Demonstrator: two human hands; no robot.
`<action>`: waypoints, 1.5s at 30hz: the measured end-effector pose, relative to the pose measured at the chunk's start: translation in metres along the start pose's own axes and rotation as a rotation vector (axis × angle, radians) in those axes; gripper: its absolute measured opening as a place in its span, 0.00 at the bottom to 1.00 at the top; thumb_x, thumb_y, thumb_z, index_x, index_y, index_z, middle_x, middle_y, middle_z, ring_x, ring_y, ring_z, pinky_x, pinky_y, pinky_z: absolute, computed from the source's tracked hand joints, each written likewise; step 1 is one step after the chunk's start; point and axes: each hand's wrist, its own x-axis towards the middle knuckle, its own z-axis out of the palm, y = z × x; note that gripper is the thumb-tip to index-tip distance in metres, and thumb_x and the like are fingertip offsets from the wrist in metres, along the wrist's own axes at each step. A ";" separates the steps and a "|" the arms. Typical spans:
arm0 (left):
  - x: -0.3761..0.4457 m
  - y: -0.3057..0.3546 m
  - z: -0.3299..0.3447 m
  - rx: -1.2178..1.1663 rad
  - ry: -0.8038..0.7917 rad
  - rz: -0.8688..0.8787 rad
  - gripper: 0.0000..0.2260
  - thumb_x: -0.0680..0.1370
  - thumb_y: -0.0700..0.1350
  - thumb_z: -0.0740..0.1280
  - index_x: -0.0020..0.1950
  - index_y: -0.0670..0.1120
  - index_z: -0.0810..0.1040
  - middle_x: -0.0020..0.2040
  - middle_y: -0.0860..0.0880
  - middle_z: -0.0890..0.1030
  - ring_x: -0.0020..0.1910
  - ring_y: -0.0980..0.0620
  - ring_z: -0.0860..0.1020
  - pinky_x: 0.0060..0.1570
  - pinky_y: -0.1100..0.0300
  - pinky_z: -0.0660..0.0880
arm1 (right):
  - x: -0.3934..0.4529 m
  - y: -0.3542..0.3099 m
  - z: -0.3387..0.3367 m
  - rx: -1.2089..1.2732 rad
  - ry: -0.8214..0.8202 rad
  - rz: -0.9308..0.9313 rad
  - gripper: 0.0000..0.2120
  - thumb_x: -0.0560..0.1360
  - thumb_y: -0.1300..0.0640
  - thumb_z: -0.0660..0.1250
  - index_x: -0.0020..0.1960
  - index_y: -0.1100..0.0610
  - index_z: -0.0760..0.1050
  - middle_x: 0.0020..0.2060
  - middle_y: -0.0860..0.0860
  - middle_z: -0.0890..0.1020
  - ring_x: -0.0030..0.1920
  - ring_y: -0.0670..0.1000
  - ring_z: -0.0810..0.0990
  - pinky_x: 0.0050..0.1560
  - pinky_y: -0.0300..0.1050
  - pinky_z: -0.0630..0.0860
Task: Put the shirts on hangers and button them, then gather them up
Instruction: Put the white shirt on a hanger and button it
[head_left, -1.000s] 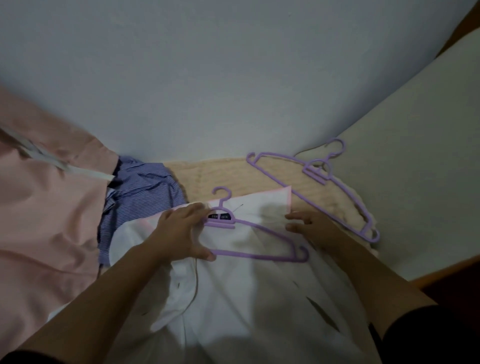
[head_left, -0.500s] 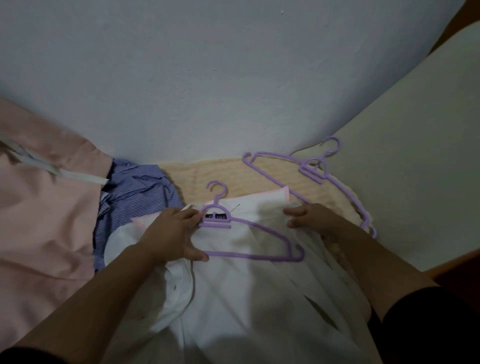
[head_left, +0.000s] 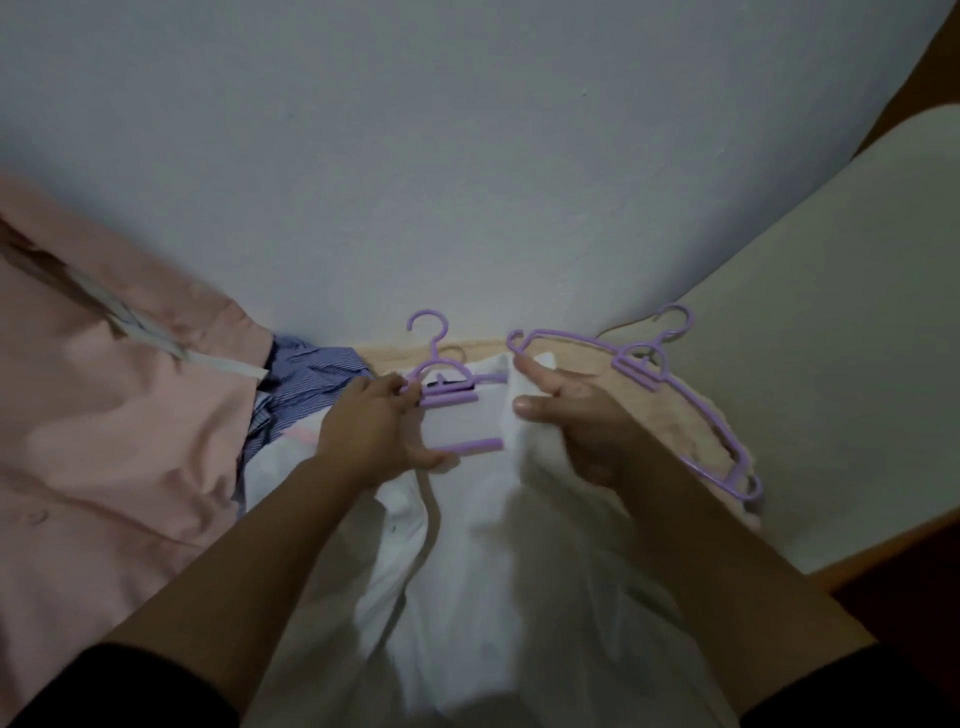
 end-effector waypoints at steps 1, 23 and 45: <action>0.004 0.003 -0.001 0.011 -0.001 -0.009 0.53 0.55 0.79 0.51 0.73 0.51 0.68 0.71 0.50 0.68 0.65 0.44 0.65 0.62 0.56 0.64 | 0.003 0.012 0.012 0.037 -0.018 0.032 0.29 0.75 0.68 0.63 0.70 0.46 0.62 0.53 0.55 0.77 0.42 0.52 0.78 0.39 0.44 0.78; -0.097 0.078 0.093 -1.270 0.378 -0.863 0.23 0.75 0.44 0.68 0.70 0.46 0.69 0.51 0.50 0.81 0.47 0.52 0.79 0.53 0.56 0.76 | -0.011 0.148 0.044 0.620 0.181 -0.001 0.37 0.43 0.54 0.84 0.50 0.55 0.76 0.40 0.57 0.83 0.35 0.50 0.83 0.38 0.42 0.81; -0.051 0.073 0.076 -1.882 0.134 -1.037 0.08 0.76 0.40 0.67 0.39 0.39 0.80 0.30 0.42 0.81 0.28 0.48 0.79 0.40 0.55 0.77 | 0.025 0.119 0.060 0.657 0.196 0.354 0.14 0.81 0.51 0.57 0.58 0.56 0.77 0.57 0.55 0.80 0.50 0.56 0.79 0.58 0.55 0.73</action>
